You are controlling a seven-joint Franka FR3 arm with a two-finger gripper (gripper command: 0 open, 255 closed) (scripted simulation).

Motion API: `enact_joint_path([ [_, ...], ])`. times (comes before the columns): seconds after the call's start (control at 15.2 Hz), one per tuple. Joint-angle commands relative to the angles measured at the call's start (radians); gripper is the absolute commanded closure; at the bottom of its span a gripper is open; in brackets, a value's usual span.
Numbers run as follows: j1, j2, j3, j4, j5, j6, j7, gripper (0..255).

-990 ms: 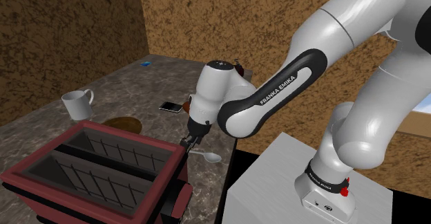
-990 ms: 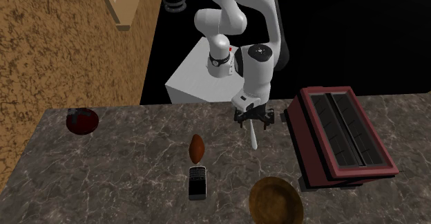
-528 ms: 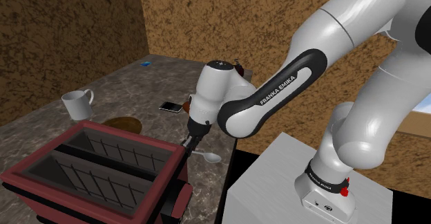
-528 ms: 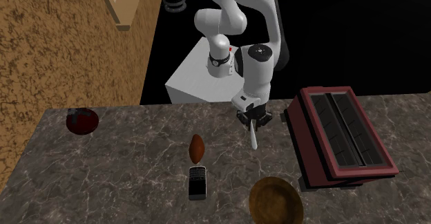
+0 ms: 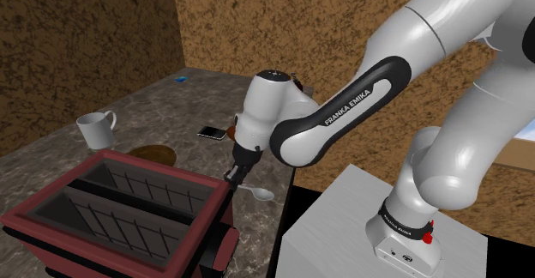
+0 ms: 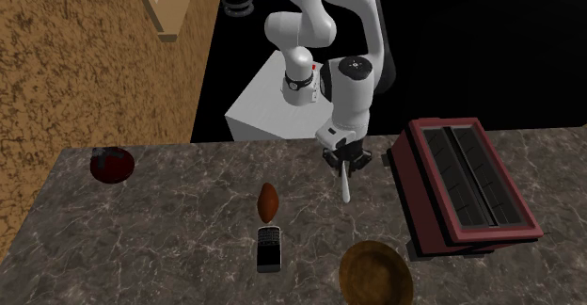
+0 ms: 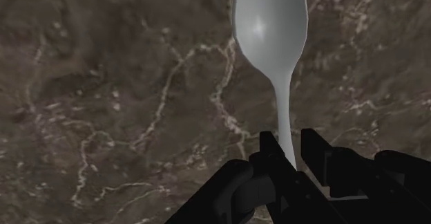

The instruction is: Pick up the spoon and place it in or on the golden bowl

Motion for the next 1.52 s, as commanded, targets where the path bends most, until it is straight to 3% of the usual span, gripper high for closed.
enact_joint_path([
  [0.0,0.003,-0.022,-0.004,0.009,0.008,-0.03,-0.005,255],
  [1.25,0.012,-0.183,-0.045,0.142,0.035,-0.32,-0.023,255],
  [1.45,-0.007,-0.1,-0.031,0.223,-0.001,-0.319,-0.002,255],
])
